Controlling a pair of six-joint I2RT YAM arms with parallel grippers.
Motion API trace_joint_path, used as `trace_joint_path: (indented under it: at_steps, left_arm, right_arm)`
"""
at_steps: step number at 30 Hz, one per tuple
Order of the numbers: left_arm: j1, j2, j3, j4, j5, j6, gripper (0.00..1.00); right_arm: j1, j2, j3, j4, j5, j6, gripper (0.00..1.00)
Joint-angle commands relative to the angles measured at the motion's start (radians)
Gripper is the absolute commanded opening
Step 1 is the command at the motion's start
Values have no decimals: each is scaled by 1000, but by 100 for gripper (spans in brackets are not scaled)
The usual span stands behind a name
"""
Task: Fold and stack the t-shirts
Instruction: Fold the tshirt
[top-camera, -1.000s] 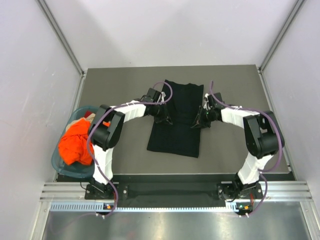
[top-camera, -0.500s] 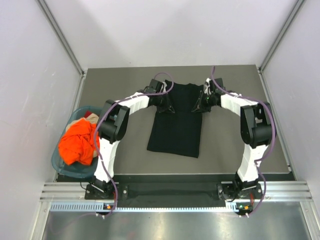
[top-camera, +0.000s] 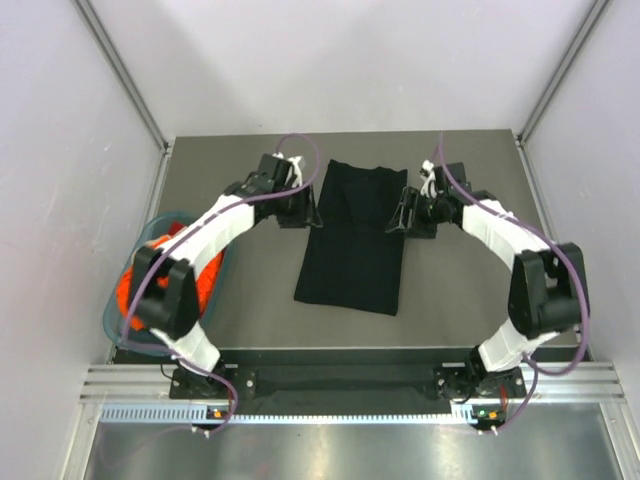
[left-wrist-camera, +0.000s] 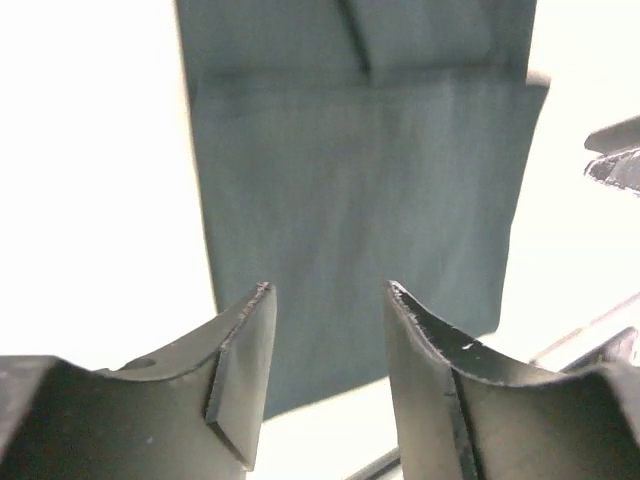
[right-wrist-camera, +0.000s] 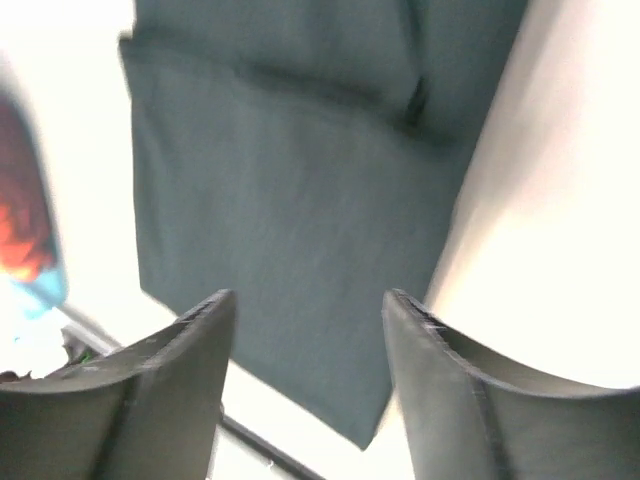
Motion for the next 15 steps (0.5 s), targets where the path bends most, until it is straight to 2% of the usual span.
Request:
trace_joint_path:
  at_steps: [1,3,7,12,15]
  left_arm:
    - [5,-123,-174,-101,-5,29,53]
    - [9,-166,-289,-89,43,5,54]
    - [31,-248,-428,-35,104,-50,57]
    - [34,-258,-413,-38,54,-26,57]
    - [39,-239,-396,-50,52,-38,57]
  right_arm:
    - [44,-131,-144,32,-104,39,64]
    - [64,-199,-272,79,-125,79,66]
    - [102,-269,-452,174,-120,194,66]
    - [124,-369,-567,194,-45,216,65]
    - [125,-381,-596,199,-62,220,65]
